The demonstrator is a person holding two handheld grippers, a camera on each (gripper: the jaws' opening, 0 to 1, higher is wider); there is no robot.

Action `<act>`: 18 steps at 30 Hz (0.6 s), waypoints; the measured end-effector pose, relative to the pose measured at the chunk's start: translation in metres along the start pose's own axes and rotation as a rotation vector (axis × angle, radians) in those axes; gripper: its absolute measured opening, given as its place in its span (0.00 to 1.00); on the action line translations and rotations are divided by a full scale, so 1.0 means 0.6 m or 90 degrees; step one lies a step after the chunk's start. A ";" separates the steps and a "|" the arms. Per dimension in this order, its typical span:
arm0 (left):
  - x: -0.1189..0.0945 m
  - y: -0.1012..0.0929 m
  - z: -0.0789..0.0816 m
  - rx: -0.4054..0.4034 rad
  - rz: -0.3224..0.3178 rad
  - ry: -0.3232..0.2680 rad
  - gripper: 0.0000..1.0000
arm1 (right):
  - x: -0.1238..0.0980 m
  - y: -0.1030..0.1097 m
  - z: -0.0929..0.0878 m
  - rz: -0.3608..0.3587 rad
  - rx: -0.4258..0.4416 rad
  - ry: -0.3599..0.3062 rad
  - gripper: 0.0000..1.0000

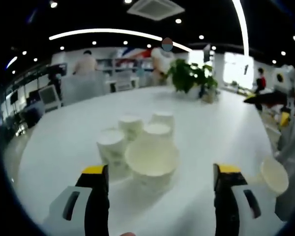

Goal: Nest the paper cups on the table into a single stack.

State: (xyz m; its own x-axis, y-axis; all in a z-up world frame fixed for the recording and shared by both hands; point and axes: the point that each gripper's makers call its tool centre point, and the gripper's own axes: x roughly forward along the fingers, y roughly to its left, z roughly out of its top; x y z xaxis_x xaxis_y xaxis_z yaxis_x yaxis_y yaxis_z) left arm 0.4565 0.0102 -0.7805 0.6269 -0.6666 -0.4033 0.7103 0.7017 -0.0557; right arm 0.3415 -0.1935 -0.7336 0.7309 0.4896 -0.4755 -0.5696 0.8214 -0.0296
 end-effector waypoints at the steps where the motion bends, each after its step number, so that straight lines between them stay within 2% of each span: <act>1: 0.003 0.000 0.001 -0.004 -0.003 -0.003 0.86 | 0.000 0.000 -0.001 0.001 0.000 0.003 0.96; 12: 0.022 0.000 0.010 0.013 -0.013 -0.017 0.77 | -0.002 -0.010 -0.001 -0.013 0.015 0.002 0.95; 18: 0.030 0.011 0.013 0.017 -0.015 -0.020 0.72 | -0.004 -0.009 -0.003 -0.013 0.022 0.005 0.95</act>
State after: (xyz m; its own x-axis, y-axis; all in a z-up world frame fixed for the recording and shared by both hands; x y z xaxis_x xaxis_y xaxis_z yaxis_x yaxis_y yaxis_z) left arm 0.4752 0.0009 -0.7812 0.6190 -0.6908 -0.3736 0.7331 0.6789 -0.0407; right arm 0.3420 -0.1993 -0.7338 0.7393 0.4697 -0.4826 -0.5408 0.8411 -0.0100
